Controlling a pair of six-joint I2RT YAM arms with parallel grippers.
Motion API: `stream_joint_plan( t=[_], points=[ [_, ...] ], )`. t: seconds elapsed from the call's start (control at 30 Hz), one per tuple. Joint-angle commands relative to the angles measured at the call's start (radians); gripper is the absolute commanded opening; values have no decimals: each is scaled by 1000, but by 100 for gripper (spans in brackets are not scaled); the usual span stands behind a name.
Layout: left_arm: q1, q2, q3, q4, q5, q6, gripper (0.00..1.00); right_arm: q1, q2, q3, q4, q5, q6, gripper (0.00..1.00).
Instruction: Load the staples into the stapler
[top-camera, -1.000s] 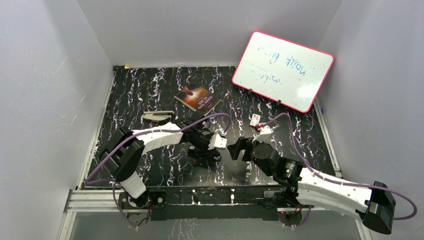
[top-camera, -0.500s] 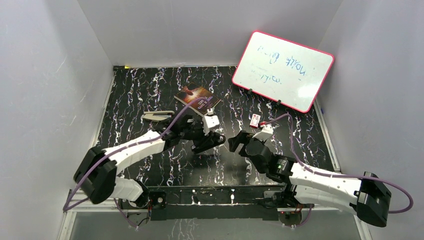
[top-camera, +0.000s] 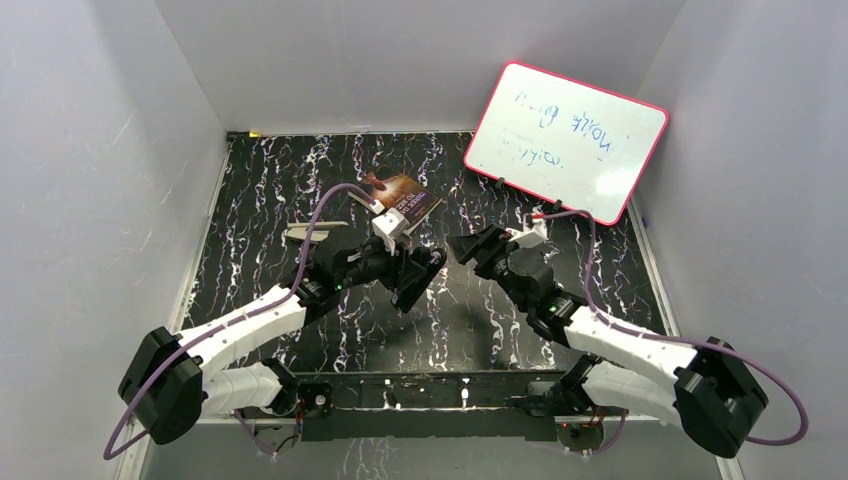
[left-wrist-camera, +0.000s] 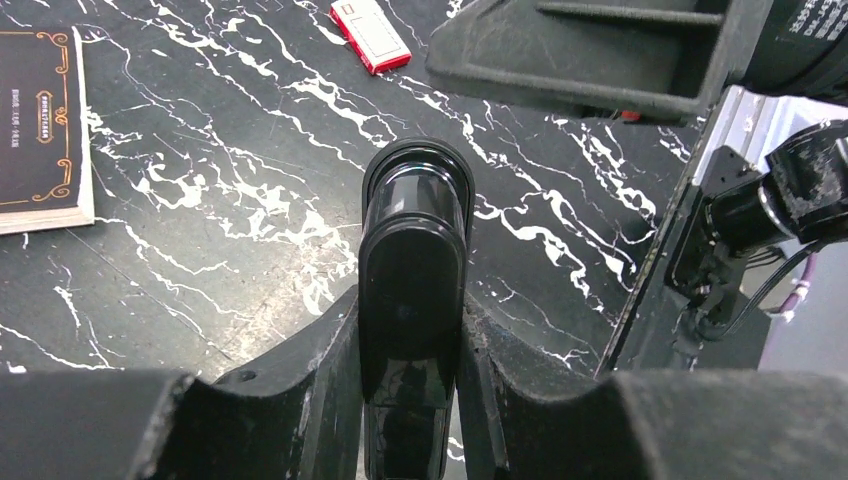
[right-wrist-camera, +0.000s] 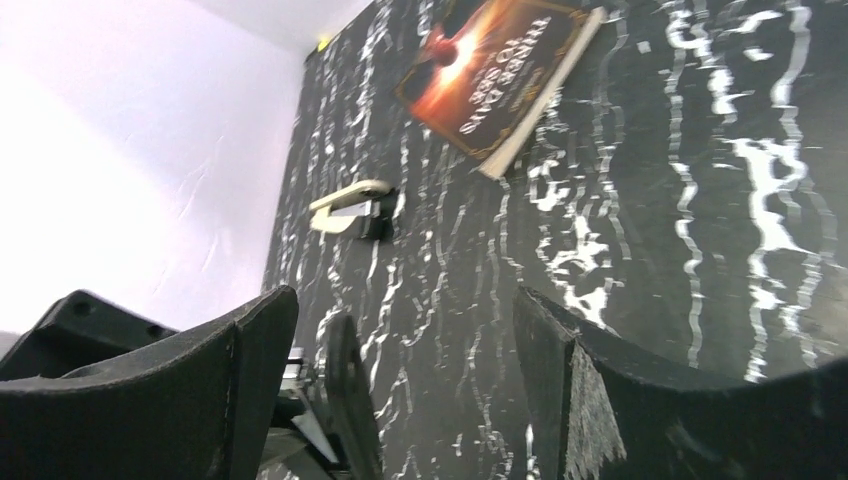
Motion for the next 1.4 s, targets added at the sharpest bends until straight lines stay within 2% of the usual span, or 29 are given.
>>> stream_joint_plan(
  t=[0.0,0.27,0.5,0.97,1.1,1.3,1.37],
  points=[
    [5,-35,8,142,-3,-93,0,-2,64,86,170,-142,-25,85],
    [4,-13,20,146,19,-80,0,-6,142,101,208,-200,-17,82],
    [5,-19,10,176,-10,-91,0,-5,162,91,96,-184,62,66],
    [4,-5,-5,254,1,-113,0,-8,256,77,258,-279,62,55],
    [6,-12,-16,274,0,-126,0,-9,276,75,299,-306,56,42],
    [5,-92,-46,243,-85,-127,0,-53,237,47,278,-290,37,0],
    [5,-143,-56,210,-125,-115,0,-104,211,35,245,-300,38,0]
  ],
)
